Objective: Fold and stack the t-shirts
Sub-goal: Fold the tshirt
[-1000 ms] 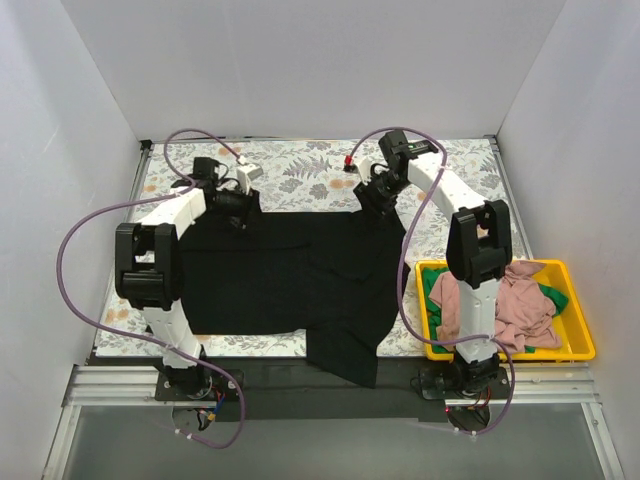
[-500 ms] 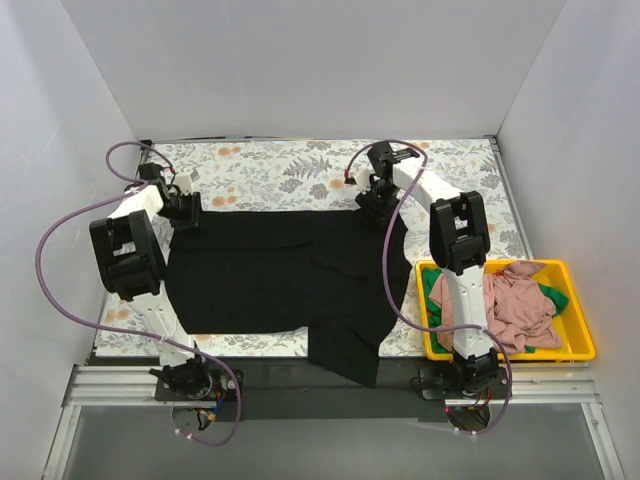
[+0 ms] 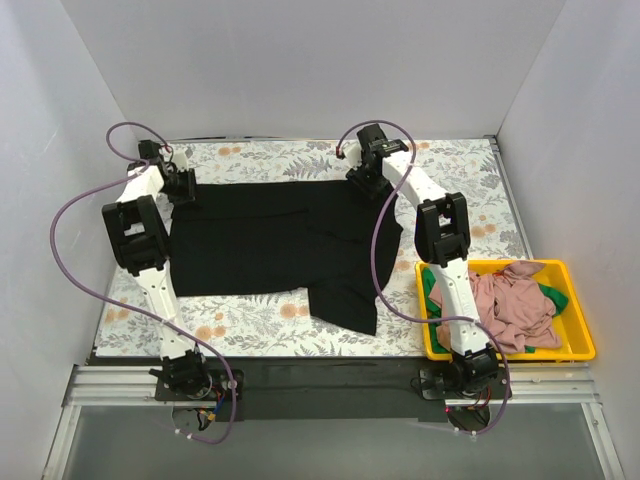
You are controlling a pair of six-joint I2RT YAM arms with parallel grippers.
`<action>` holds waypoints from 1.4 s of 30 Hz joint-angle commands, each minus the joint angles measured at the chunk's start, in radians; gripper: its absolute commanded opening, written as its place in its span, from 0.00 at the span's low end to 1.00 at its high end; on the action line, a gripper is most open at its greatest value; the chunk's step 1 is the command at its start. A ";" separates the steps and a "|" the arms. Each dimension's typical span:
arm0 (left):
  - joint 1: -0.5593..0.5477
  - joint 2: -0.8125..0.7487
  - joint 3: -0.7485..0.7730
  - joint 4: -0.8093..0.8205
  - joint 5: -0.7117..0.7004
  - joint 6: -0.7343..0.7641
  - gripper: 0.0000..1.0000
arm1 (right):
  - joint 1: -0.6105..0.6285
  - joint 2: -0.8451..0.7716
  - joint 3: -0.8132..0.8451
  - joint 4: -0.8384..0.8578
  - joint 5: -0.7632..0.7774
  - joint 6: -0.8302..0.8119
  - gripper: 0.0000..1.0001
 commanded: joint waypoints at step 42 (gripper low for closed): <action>0.287 -0.737 -0.572 -0.485 0.277 0.717 0.69 | 0.308 -0.863 -1.189 0.118 -0.299 0.031 0.57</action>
